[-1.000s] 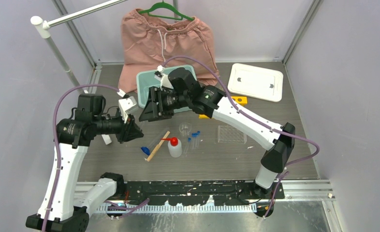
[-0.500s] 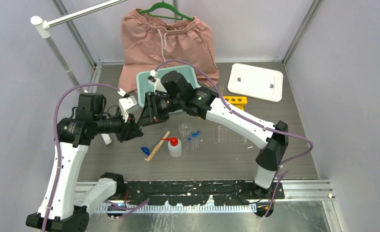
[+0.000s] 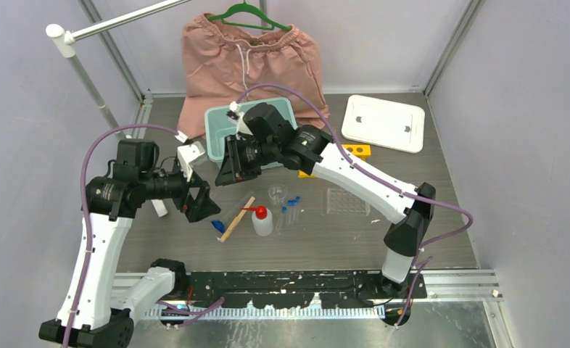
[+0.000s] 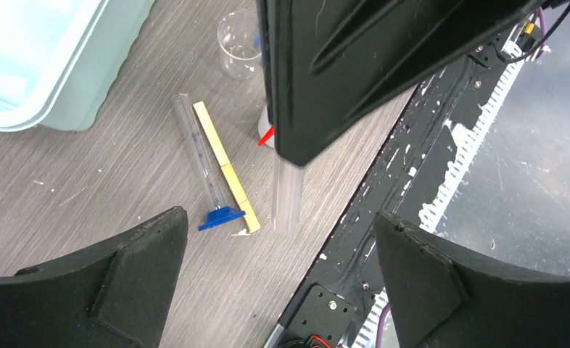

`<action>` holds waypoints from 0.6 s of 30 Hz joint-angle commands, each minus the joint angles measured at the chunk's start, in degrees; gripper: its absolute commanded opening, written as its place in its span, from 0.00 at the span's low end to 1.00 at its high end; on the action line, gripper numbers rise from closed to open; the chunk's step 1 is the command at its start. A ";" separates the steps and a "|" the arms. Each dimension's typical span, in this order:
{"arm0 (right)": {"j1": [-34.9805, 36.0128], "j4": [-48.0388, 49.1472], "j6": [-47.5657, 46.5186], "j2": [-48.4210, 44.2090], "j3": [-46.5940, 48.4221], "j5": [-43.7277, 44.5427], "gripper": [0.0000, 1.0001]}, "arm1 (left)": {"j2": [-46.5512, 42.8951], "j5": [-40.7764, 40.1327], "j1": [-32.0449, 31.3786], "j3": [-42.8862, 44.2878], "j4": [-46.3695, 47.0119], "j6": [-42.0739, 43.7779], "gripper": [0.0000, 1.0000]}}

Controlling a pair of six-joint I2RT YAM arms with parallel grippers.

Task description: Organize the chemistry lab equipment

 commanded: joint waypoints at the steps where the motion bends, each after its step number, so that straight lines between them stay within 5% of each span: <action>1: -2.44 -8.57 -6.83 -3.39 3.36 7.57 0.01 | -0.34 -1.41 0.13 2.85 1.50 -2.48 1.00; 9: -14.83 -21.93 -15.83 -11.36 -6.77 36.15 0.01 | 3.34 -7.43 0.13 3.29 1.81 -9.84 1.00; 18: -30.44 -14.87 -15.18 -17.33 -22.64 43.39 0.00 | 7.99 -13.46 0.13 5.24 0.93 -13.52 1.00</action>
